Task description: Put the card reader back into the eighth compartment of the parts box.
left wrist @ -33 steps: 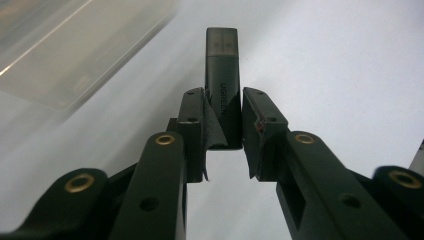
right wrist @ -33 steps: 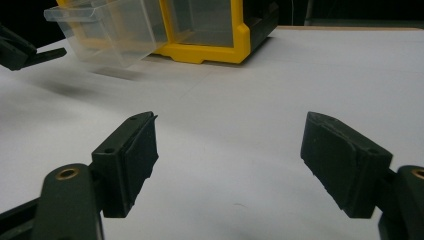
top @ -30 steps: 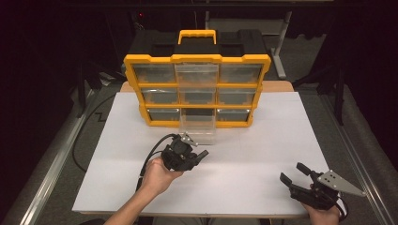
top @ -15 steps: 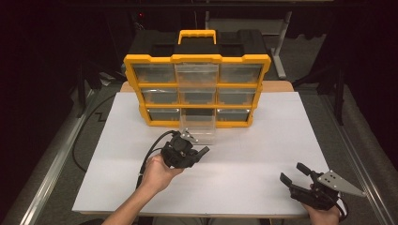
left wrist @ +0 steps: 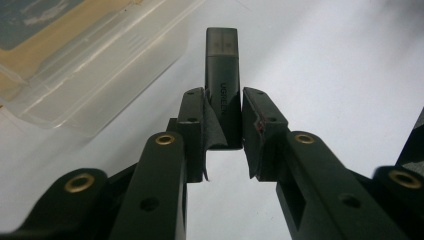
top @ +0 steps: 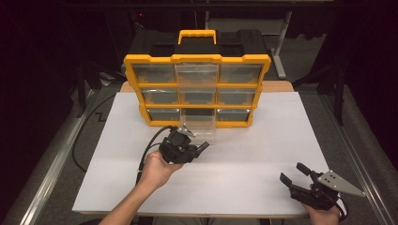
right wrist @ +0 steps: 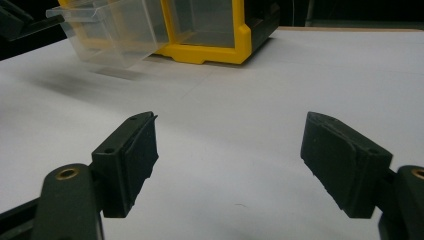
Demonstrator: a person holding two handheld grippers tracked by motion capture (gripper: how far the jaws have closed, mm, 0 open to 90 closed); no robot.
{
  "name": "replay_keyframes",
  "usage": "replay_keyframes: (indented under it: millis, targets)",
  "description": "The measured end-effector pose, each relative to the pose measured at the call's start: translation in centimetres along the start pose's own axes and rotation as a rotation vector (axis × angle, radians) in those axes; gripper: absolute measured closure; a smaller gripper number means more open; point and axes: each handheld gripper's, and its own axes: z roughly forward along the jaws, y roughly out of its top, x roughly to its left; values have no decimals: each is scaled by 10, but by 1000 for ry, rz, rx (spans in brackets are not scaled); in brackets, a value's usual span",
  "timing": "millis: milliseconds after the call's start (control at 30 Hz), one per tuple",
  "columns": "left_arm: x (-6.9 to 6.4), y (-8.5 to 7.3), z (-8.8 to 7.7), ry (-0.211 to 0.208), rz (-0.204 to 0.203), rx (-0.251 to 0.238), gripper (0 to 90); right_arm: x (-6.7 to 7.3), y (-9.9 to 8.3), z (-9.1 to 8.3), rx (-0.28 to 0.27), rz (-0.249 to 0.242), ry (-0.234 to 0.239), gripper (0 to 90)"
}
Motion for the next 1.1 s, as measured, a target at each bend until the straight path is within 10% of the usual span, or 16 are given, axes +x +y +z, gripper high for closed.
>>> replay_keyframes:
  millis: [1100]
  targets:
    - [35, 23, -8, 23, -89, -53, 726, 0, 0, 0, 3, 0, 0, 228]
